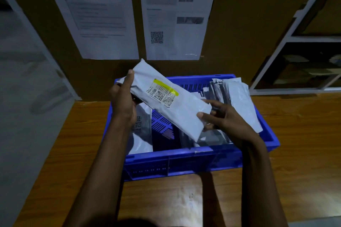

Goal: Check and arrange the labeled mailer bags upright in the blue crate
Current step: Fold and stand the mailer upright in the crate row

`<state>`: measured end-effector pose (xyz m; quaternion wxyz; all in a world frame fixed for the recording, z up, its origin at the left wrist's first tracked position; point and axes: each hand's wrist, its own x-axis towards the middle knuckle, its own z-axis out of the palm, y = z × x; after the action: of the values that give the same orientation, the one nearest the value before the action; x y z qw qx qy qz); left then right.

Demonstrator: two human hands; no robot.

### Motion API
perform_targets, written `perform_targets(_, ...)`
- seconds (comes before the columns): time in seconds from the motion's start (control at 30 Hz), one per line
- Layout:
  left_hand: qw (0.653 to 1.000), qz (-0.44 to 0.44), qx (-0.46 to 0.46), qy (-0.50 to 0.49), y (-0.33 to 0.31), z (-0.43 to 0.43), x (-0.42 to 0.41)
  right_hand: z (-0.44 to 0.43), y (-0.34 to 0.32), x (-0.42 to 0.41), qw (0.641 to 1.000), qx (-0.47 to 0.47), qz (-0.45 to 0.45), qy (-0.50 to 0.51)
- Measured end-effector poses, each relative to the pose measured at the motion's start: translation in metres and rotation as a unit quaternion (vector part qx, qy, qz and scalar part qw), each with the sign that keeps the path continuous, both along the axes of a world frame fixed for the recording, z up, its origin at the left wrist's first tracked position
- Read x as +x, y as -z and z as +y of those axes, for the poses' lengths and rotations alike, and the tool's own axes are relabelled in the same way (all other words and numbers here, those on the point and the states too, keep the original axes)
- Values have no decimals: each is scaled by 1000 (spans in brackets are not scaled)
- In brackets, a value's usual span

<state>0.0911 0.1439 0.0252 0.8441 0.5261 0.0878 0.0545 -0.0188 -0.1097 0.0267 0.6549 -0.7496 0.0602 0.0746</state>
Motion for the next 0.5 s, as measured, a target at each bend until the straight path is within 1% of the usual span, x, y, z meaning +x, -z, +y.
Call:
perform_targets(0.07, 1000, -1, 10, 18, -5, -1, 3, 3, -4, 1, 1000, -12, -14, -20)
perform_targets(0.13, 999, 0, 25, 44, -10, -4, 3, 10, -11, 2, 999, 19, -18, -38)
perform_targets(0.3, 986, 10, 77, 147, -26, -16, -3, 33, -20, 13, 997, 19, -7, -72)
perform_targets(0.4, 980, 14, 119, 156, -33, -20, -8, 45, -22, 16, 995, 34, -3, -92)
perform_targets(0.5, 982, 22, 118, 143, -32, -17, -9, 51, -20, 20, 995, 65, -3, -72)
